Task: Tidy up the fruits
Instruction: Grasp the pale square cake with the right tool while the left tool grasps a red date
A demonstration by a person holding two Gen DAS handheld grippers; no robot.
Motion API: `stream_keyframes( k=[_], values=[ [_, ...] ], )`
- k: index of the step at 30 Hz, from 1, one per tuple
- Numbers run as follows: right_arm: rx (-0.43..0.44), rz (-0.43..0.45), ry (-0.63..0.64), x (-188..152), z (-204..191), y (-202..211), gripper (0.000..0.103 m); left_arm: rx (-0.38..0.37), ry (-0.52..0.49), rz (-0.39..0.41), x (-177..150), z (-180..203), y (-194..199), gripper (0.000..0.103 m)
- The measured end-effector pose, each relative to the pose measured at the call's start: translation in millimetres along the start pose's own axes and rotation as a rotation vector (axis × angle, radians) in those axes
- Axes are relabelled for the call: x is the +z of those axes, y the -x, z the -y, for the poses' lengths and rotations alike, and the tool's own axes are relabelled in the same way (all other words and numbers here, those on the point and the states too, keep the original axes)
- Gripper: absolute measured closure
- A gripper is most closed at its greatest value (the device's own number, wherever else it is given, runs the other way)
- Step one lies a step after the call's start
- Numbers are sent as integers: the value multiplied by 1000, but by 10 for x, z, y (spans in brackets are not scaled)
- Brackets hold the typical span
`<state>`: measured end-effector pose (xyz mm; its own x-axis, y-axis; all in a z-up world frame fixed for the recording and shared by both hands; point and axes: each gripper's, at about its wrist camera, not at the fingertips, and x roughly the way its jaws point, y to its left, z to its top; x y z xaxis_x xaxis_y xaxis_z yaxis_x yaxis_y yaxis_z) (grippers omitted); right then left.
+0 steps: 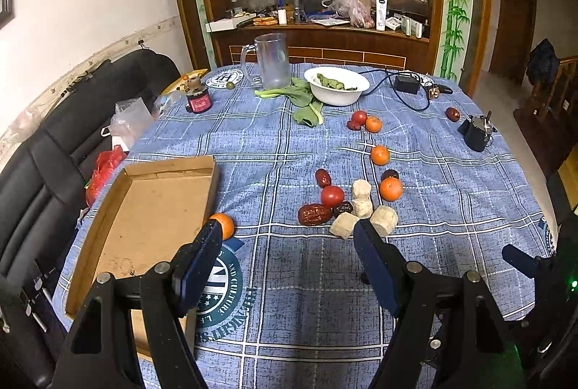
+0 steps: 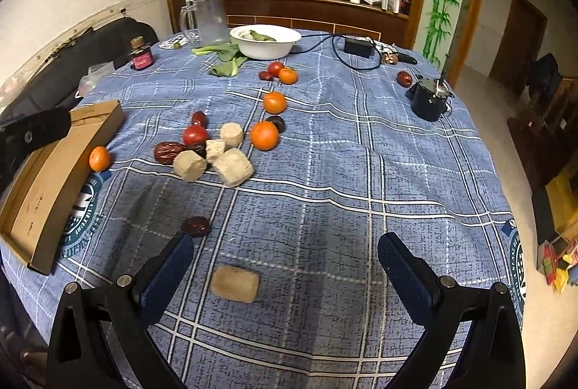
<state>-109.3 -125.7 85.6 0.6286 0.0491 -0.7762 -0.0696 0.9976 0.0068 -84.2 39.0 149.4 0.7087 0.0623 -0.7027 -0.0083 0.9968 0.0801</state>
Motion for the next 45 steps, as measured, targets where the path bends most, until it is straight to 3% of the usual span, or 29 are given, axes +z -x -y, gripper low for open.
stream_keyframes(
  k=[11,22,26,32,34,38,42,43,45],
  values=[
    [6,-13,-20,9,-20,-29,0,-12,-1,-13,39,-72,-49,28],
    [3,-88,-75,-298,129,-106,1,-49,132,-153,-107,-639,-541,28],
    [37,-116,-98,-383,131,-137,4,-87,142,-202,-183,-676,-701,28],
    [110,-154,-75,-388,-35,-246,22,-208,59,-248,-264,-425,-830,31],
    [122,-160,-62,-370,-96,-293,28,-261,37,-267,-276,-350,-874,42],
    [120,-165,-38,-328,-177,-390,33,-343,28,-301,-293,-252,-947,50],
    [117,-175,-11,-306,-231,-475,53,-406,-1,-322,-302,-105,-1017,52],
    [116,-172,-4,-302,-234,-477,62,-422,-12,-328,-306,-57,-1037,53],
    [127,-172,-7,-301,-216,-474,65,-453,-29,-339,-317,37,-1072,55]
  ],
)
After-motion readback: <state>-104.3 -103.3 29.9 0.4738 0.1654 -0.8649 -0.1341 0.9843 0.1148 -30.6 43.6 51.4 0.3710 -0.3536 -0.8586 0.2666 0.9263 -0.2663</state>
